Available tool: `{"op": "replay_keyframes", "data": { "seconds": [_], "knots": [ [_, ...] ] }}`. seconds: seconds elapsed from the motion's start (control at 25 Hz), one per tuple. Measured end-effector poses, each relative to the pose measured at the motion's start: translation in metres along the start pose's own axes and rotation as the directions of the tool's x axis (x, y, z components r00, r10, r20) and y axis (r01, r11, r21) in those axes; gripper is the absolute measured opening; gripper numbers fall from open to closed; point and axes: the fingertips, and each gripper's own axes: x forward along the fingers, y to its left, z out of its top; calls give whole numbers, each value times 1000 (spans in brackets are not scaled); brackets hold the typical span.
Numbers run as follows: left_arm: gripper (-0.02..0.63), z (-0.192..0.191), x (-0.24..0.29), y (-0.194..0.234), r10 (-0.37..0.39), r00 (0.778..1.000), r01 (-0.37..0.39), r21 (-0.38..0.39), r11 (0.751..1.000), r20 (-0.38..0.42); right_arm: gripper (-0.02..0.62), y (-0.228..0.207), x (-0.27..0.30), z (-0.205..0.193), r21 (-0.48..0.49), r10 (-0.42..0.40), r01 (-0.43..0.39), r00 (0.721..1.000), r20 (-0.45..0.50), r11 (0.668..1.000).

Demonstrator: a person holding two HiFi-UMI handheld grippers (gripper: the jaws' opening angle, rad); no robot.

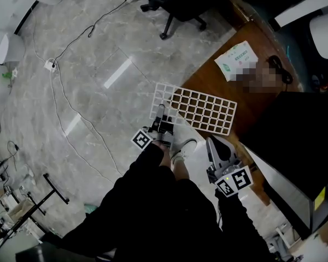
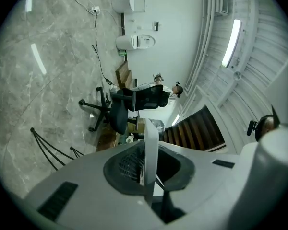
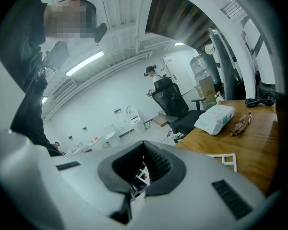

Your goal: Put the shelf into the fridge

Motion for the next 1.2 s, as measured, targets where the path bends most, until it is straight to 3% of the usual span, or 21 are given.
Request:
{"op": "replay_keyframes", "data": {
  "seconds": [0.48, 0.68, 0.92, 1.08, 1.2],
  "knots": [
    [40, 0, -39, -73, -74, 997, 75, -33, 997, 24, 6, 6, -48, 1, 4, -5, 5, 1000, 30, 1000],
    [40, 11, -69, -130, -90, 993, 93, -30, 995, 78, 6, 29, -85, 1, 54, -27, 25, 999, 35, 998],
    [41, 5, -104, -202, -93, 984, 94, -1, 996, 150, 9, 53, -131, -12, 86, 26, -28, 999, 19, 996],
    [41, 2, -133, -245, -82, 971, 82, 8, 997, 222, 113, 61, -154, -13, 165, 54, -62, 997, 54, 984],
    [41, 1, -143, -276, -101, 962, 103, 3, 995, 253, 152, 58, -161, -4, 280, 49, -74, 994, 95, 957]
  ]
}}
